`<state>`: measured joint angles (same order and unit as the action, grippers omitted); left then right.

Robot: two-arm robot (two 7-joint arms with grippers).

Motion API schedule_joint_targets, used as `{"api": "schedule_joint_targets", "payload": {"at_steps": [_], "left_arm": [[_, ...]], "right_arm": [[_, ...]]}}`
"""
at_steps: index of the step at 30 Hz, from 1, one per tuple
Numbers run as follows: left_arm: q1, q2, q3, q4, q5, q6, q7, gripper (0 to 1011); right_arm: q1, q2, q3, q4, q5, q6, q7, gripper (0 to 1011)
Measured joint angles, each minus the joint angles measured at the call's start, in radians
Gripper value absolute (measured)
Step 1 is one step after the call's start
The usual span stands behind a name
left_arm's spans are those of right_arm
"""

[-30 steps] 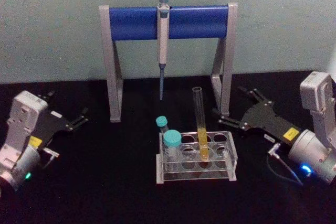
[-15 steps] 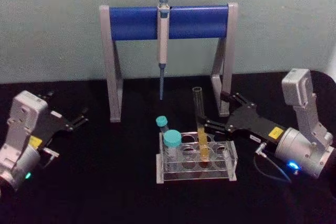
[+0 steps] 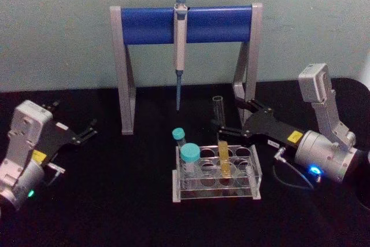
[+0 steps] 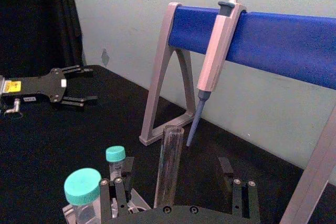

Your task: Pick up the test tube from the test tube rack, shake it, then place it back into the test tube rack.

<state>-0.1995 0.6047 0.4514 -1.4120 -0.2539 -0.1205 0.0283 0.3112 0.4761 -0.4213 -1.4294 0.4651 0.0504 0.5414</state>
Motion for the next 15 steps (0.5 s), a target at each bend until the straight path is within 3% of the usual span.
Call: {"api": "schedule_joint_targets", "payload": {"at_steps": [15], "left_arm": [[0.0, 0.0, 0.0, 0.0, 0.0, 0.0, 0.0, 1001]], "right_arm": [[0.054, -0.005, -0.032, 0.036, 0.024, 0.062, 0.018, 1000]]}}
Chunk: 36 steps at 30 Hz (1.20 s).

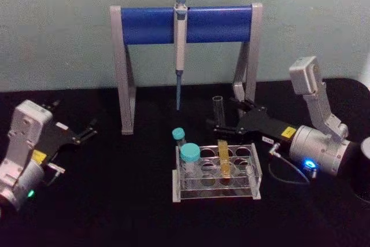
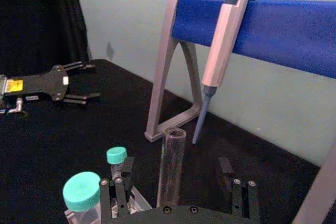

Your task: Pick up the test tube from the test tube rack, shake it, then place it back into the test tube rack.

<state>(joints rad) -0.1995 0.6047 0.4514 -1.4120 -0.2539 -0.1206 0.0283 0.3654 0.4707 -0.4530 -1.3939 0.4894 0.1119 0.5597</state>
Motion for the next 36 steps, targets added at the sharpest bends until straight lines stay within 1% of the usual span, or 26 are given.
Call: {"api": "schedule_joint_targets", "payload": {"at_steps": [11, 36], "left_arm": [[0.0, 0.0, 0.0, 0.0, 0.0, 0.0, 0.0, 1001], [0.0, 0.0, 0.0, 0.0, 0.0, 0.0, 0.0, 1001]], "right_arm": [[0.012, 0.003, -0.022, 0.008, 0.015, 0.015, 0.006, 1000], [0.009, 0.016, -0.029, 0.001, 0.029, 0.014, -0.008, 1000]]}}
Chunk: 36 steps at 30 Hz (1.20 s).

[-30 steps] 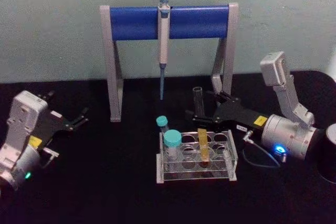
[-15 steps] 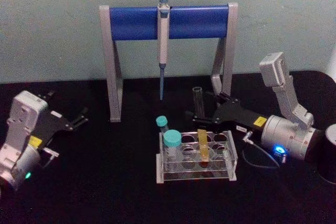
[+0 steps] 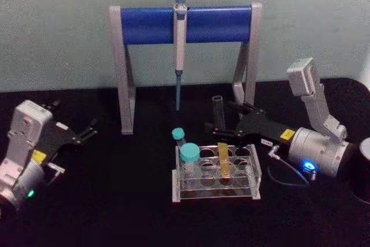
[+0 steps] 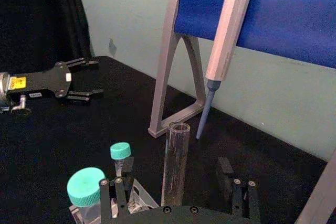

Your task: Pick up the test tube from the test tube rack, shake it, then place it back into the test tube rack.

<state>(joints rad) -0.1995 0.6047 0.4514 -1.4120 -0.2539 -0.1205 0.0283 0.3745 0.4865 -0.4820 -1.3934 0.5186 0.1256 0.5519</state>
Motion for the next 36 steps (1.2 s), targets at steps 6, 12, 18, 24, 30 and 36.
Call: {"api": "schedule_joint_targets", "payload": {"at_steps": [6, 12, 18, 24, 30, 36], "left_arm": [[0.0, 0.0, 0.0, 0.0, 0.0, 0.0, 0.0, 1001], [0.0, 0.0, 0.0, 0.0, 0.0, 0.0, 0.0, 1001], [0.0, 0.0, 0.0, 0.0, 0.0, 0.0, 0.0, 1001], [0.0, 0.0, 0.0, 0.0, 0.0, 0.0, 0.0, 1001], [0.0, 0.0, 0.0, 0.0, 0.0, 0.0, 0.0, 1001], [0.0, 0.0, 0.0, 0.0, 0.0, 0.0, 0.0, 1001]], "right_arm": [[-0.004, 0.005, 0.0, -0.005, 0.004, -0.002, 0.003, 1000], [-0.004, 0.005, 0.0, -0.005, 0.004, -0.003, 0.003, 1000], [-0.004, 0.004, 0.001, -0.005, 0.004, -0.003, 0.003, 1000], [-0.003, 0.003, 0.001, -0.004, 0.004, -0.003, 0.003, 1000], [-0.003, 0.003, 0.001, -0.003, 0.003, -0.003, 0.003, 961], [-0.002, 0.003, 0.001, -0.003, 0.003, -0.003, 0.003, 817]]}}
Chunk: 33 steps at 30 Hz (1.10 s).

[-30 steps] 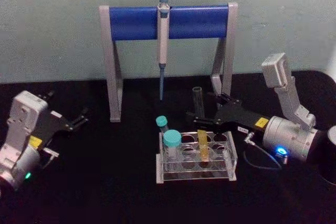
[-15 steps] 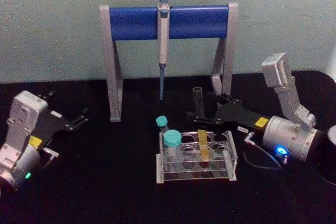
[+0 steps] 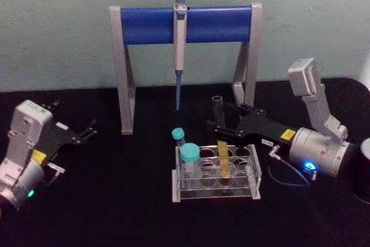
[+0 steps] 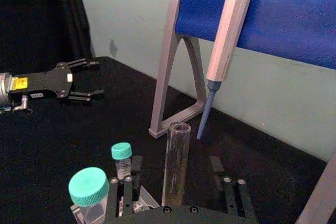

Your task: Pick up the test tube from the test tube rack, shake it, then place it back into the test tube rack.

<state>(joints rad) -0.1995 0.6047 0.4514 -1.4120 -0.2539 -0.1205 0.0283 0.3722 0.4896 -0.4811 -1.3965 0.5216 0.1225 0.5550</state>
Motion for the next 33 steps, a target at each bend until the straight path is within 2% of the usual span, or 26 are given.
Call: {"api": "schedule_joint_targets", "payload": {"at_steps": [2, 7, 9, 10, 12, 14, 16, 17, 20, 33], "left_arm": [[0.0, 0.0, 0.0, 0.0, 0.0, 0.0, 0.0, 1001], [0.0, 0.0, 0.0, 0.0, 0.0, 0.0, 0.0, 1001], [0.0, 0.0, 0.0, 0.0, 0.0, 0.0, 0.0, 1001], [0.0, 0.0, 0.0, 0.0, 0.0, 0.0, 0.0, 1001], [0.0, 0.0, 0.0, 0.0, 0.0, 0.0, 0.0, 1001], [0.0, 0.0, 0.0, 0.0, 0.0, 0.0, 0.0, 1001], [0.0, 0.0, 0.0, 0.0, 0.0, 0.0, 0.0, 1001], [0.0, 0.0, 0.0, 0.0, 0.0, 0.0, 0.0, 1001], [0.0, 0.0, 0.0, 0.0, 0.0, 0.0, 0.0, 1001], [0.0, 0.0, 0.0, 0.0, 0.0, 0.0, 0.0, 1001]], "right_arm": [[0.0, 0.0, 0.0, 0.0, 0.0, 0.0, 0.0, 786], [0.0, 0.0, 0.0, 0.0, 0.0, 0.0, 0.0, 604], [0.0, 0.0, 0.0, 0.0, 0.0, 0.0, 0.0, 566], [0.0, 0.0, 0.0, 0.0, 0.0, 0.0, 0.0, 504], [0.0, 0.0, 0.0, 0.0, 0.0, 0.0, 0.0, 469], [0.0, 0.0, 0.0, 0.0, -0.001, 0.0, 0.0, 383], [0.0, 0.0, 0.0, 0.0, -0.001, 0.0, 0.0, 338], [0.0, 0.0, 0.0, 0.0, -0.001, 0.0, 0.0, 278], [0.0, 0.0, 0.0, 0.0, 0.0, 0.0, 0.0, 230], [0.0, 0.0, 0.0, 0.0, -0.001, 0.0, 0.0, 228]]}}
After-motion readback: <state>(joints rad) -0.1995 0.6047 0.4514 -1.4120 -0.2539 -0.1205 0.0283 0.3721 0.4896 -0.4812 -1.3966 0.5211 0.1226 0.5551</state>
